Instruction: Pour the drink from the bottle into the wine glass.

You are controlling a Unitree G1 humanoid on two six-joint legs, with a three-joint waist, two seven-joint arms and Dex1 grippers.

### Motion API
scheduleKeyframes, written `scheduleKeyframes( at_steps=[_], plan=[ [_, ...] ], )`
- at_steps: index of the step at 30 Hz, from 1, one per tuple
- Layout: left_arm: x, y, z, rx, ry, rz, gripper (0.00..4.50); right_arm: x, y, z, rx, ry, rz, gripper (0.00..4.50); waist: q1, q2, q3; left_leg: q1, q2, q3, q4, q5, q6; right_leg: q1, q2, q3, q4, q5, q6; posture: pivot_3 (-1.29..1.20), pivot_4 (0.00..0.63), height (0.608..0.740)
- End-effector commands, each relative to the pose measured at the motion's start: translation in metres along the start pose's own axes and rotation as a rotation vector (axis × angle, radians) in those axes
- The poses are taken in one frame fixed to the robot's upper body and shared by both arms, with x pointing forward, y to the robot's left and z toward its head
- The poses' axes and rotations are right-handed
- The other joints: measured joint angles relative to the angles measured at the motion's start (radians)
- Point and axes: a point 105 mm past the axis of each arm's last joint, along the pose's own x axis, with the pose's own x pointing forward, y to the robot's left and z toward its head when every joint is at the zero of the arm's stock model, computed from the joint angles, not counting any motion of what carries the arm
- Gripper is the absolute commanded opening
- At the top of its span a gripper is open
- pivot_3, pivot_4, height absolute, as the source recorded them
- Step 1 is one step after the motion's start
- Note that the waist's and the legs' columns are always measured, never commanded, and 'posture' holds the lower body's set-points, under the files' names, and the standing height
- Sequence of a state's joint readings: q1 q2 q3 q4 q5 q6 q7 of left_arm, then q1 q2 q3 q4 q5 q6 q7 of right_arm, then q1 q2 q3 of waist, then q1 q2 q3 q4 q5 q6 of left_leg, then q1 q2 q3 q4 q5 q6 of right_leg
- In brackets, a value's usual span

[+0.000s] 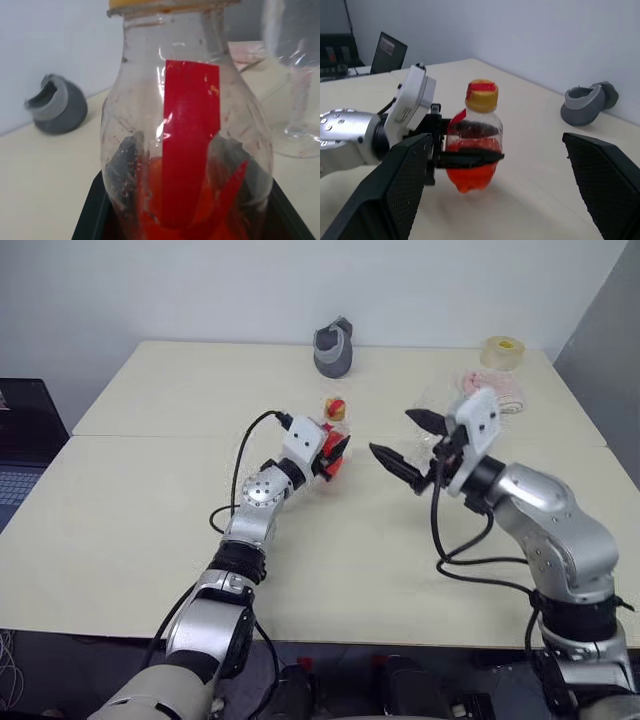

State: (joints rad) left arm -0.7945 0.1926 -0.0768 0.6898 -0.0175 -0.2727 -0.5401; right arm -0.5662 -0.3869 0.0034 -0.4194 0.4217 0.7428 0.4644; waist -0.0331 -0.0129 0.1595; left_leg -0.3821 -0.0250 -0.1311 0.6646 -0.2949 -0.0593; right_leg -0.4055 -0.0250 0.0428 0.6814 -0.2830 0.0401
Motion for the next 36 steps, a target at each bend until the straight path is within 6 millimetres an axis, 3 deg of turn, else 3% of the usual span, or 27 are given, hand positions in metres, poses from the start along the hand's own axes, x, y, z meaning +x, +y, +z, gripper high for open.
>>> scheduleKeyframes(
  at_steps=[1,11,24,27,34,36],
  plan=[
    [0.008,-0.007,0.026,0.02,-0.096,-0.051,1.65,0.009,0.003,0.01,0.048,-0.039,0.004,4.48,-0.001,0.0,0.0,0.0,0.0,0.0,0.0,0.0,0.0,0.0,0.0,0.0,0.0,0.0,0.0,0.0,0.15,0.74],
    [0.011,-0.026,0.043,-0.11,-0.148,-0.137,1.65,0.031,0.012,0.023,0.207,-0.086,0.023,4.48,-0.01,0.0,0.0,0.0,0.0,-0.002,0.0,0.0,0.0,-0.001,0.0,0.001,0.002,0.0,0.0,0.0,0.15,0.74],
    [0.005,-0.046,0.051,-0.16,-0.156,-0.185,1.65,0.041,0.001,0.024,0.201,-0.103,-0.046,4.48,-0.018,0.0,0.0,0.0,0.001,-0.003,0.0,0.0,0.0,-0.002,0.0,0.001,0.002,0.0,0.0,0.0,0.15,0.74],
    [0.006,-0.045,0.051,-0.176,-0.15,-0.176,1.64,0.042,-0.001,0.024,0.21,-0.107,-0.057,3.86,-0.02,0.0,0.0,0.0,0.0,-0.003,0.0,0.0,0.0,-0.002,0.0,0.001,0.002,0.0,0.0,0.0,0.15,0.74],
    [0.005,-0.049,0.048,-0.184,-0.139,-0.183,1.64,0.042,-0.001,0.031,0.228,-0.137,-0.058,1.49,-0.02,0.0,0.0,0.0,0.001,-0.003,0.0,0.0,0.0,-0.002,0.0,0.001,0.002,0.0,0.0,0.0,0.15,0.74],
    [0.005,-0.05,0.047,-0.185,-0.139,-0.185,1.64,0.041,0.001,0.03,0.23,-0.137,-0.054,1.48,-0.02,0.0,0.0,0.0,0.001,-0.003,0.0,0.0,0.0,-0.002,0.0,0.001,0.002,0.0,0.0,0.0,0.15,0.74]
  ],
)
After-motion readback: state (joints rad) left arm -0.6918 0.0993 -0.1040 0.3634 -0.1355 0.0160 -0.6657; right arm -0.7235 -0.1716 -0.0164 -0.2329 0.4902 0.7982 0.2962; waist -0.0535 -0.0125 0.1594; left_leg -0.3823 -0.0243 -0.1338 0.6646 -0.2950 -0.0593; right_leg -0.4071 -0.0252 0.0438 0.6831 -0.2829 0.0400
